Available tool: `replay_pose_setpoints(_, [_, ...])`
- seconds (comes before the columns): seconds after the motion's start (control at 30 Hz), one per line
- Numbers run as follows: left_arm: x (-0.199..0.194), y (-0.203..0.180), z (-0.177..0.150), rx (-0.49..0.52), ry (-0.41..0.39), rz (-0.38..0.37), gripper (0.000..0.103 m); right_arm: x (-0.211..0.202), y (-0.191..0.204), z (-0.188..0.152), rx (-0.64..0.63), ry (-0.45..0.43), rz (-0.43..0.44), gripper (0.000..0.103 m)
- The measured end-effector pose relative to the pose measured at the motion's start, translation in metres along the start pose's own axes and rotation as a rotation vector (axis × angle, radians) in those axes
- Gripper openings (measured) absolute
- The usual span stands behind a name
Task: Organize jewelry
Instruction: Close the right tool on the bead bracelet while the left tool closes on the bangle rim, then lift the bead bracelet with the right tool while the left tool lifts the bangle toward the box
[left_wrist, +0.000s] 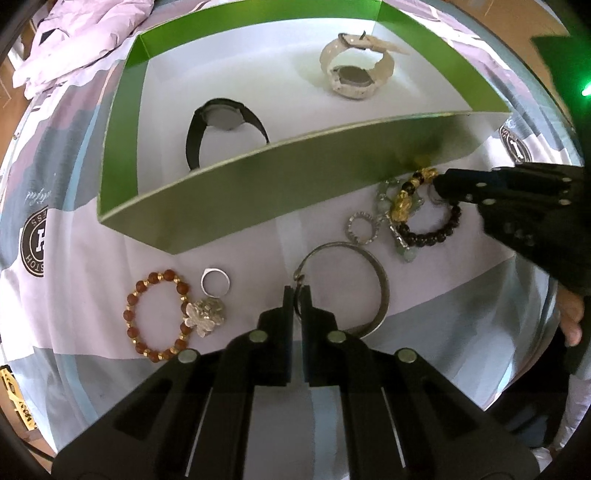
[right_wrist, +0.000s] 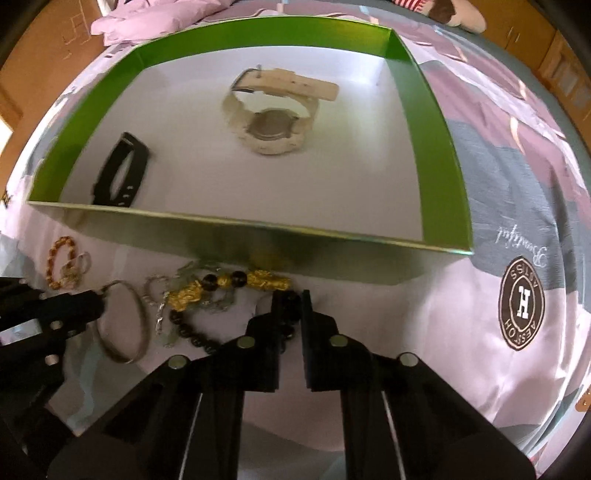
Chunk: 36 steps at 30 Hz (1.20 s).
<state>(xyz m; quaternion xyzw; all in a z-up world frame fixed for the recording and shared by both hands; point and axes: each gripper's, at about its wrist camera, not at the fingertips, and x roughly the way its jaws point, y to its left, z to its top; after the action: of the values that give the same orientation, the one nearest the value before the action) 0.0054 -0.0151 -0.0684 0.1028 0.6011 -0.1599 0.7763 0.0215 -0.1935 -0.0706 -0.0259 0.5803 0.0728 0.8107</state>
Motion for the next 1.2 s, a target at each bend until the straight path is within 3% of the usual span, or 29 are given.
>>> replay_pose_setpoints(0.2, [0.002, 0.006, 0.001, -0.012, 0.009, 0.005, 0.005, -0.021, 0.003, -0.003, -0.071, 0.033, 0.017, 0.009])
replay_pose_setpoints(0.37, [0.006, 0.004, 0.002, 0.003, 0.014, 0.025, 0.007, -0.013, 0.032, -0.033, -0.321, 0.180, 0.015, 0.011])
replay_pose_setpoints(0.4, [0.006, 0.005, 0.002, -0.001, 0.015, 0.022, 0.007, -0.014, 0.034, -0.034, -0.334, 0.184, 0.022, 0.019])
replay_pose_setpoints(0.43, [0.006, 0.006, 0.003, -0.005, 0.017, 0.018, 0.007, -0.016, 0.033, -0.033, -0.336, 0.175, 0.030, 0.040])
replay_pose_setpoints(0.5, [0.007, 0.006, 0.004, -0.008, 0.018, 0.015, 0.007, -0.024, 0.025, -0.026, -0.298, 0.119, 0.029, 0.068])
replay_pose_setpoints(0.6, [0.007, 0.006, 0.005, -0.015, 0.018, 0.010, 0.007, -0.039, 0.010, -0.016, -0.193, 0.016, 0.099, 0.068])
replay_pose_setpoints(0.67, [0.007, 0.007, 0.005, -0.015, 0.014, 0.011, 0.008, -0.036, 0.013, -0.014, -0.194, -0.026, 0.055, 0.051])
replay_pose_setpoints(0.7, [0.007, 0.007, 0.005, -0.012, 0.012, 0.014, 0.008, -0.030, 0.016, -0.014, -0.218, -0.015, 0.016, 0.038])
replay_pose_setpoints(0.73, [0.007, 0.007, 0.006, -0.010, 0.010, 0.016, 0.009, -0.020, 0.019, -0.016, -0.239, 0.007, -0.025, 0.033])
replay_pose_setpoints(0.87, [0.009, 0.007, 0.007, -0.003, 0.005, 0.017, 0.011, 0.009, 0.026, -0.027, -0.239, 0.074, -0.045, 0.033])
replay_pose_setpoints(0.93, [0.011, 0.005, 0.008, -0.003, 0.005, 0.010, 0.015, 0.009, 0.033, -0.029, -0.269, 0.057, -0.072, 0.033])
replay_pose_setpoints(1.03, [0.011, 0.002, 0.009, 0.005, 0.002, 0.000, 0.021, 0.008, 0.034, -0.031, -0.257, 0.061, -0.045, 0.033])
replay_pose_setpoints(1.2, [0.014, -0.005, 0.008, 0.031, -0.008, 0.029, 0.024, 0.003, 0.046, -0.031, -0.297, 0.051, -0.067, 0.031])
